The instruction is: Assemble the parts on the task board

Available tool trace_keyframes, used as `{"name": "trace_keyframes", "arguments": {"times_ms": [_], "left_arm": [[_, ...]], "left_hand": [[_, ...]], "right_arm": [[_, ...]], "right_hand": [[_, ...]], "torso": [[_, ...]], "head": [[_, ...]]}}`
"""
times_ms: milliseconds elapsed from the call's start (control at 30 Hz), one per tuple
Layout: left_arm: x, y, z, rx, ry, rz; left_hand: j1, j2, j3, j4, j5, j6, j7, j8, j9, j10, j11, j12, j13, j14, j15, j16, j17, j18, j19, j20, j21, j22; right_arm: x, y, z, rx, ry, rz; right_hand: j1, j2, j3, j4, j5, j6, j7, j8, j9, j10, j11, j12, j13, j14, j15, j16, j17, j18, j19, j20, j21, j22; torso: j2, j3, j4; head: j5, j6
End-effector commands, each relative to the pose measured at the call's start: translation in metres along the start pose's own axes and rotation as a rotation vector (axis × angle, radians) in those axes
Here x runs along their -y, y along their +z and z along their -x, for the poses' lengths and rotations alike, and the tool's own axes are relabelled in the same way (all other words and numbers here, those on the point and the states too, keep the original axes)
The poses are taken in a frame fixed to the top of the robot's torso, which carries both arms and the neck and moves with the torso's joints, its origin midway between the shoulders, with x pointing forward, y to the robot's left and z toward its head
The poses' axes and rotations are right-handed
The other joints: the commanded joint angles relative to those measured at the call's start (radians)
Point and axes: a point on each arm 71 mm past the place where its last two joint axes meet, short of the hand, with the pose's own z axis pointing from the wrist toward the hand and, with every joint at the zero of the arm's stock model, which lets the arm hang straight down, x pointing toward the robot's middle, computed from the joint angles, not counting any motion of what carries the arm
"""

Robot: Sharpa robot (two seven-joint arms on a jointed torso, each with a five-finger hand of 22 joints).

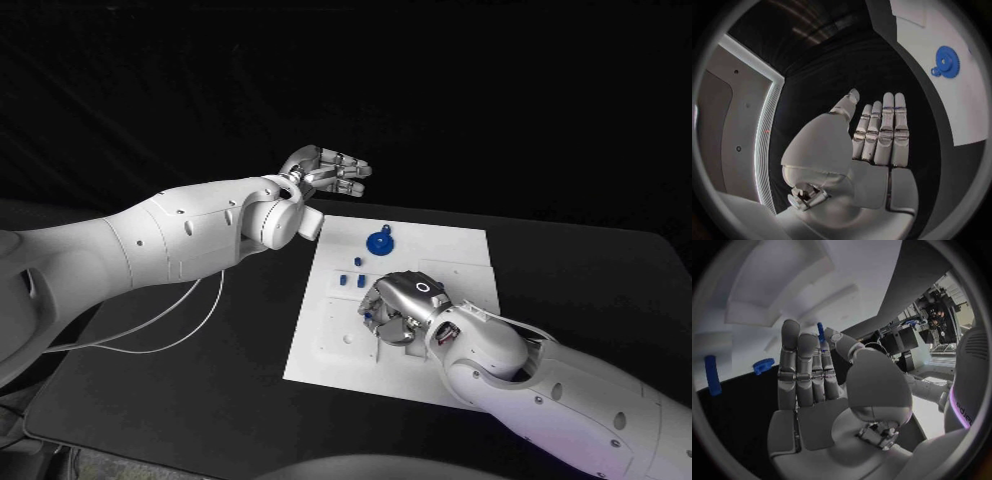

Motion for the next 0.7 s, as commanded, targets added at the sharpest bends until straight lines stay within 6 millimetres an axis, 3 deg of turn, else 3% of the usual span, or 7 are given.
{"name": "trace_keyframes", "arguments": {"times_ms": [33, 700], "left_arm": [[0.001, 0.000, -0.001, -0.012, -0.006, -0.008], [0.001, -0.001, 0.001, -0.009, -0.003, -0.008]], "left_hand": [[0.002, 0.010, -0.001, 0.006, -0.003, -0.005, 0.001, -0.001, 0.000, -0.009, 0.000, -0.001, 0.001, -0.001, 0.005, -0.002, 0.001, -0.011, 0.001, 0.002, 0.004, -0.001], [0.002, 0.010, -0.001, 0.006, -0.003, -0.005, 0.001, -0.001, 0.000, -0.009, 0.000, -0.001, 0.001, -0.001, 0.005, -0.002, 0.001, -0.011, 0.001, 0.002, 0.004, -0.001]], "right_arm": [[-0.001, -0.002, -0.001, 0.046, -0.015, 0.031], [0.005, -0.014, -0.003, 0.124, -0.004, 0.072]], "right_hand": [[0.011, 0.002, 0.006, 0.003, -0.006, 0.010, -0.001, 0.004, -0.001, 0.006, -0.002, 0.002, 0.001, 0.006, -0.002, 0.002, 0.002, 0.013, 0.038, -0.007, 0.006, 0.001], [0.016, -0.003, 0.008, 0.007, -0.012, 0.016, -0.002, 0.004, -0.003, 0.009, -0.003, 0.001, 0.001, 0.007, -0.002, 0.007, 0.005, 0.014, 0.039, -0.008, 0.012, 0.005]], "torso": [[0.000, 0.0005, 0.0002], [0.000, 0.0000, 0.0004]], "head": [[0.004, -0.002], [0.020, -0.006]]}}
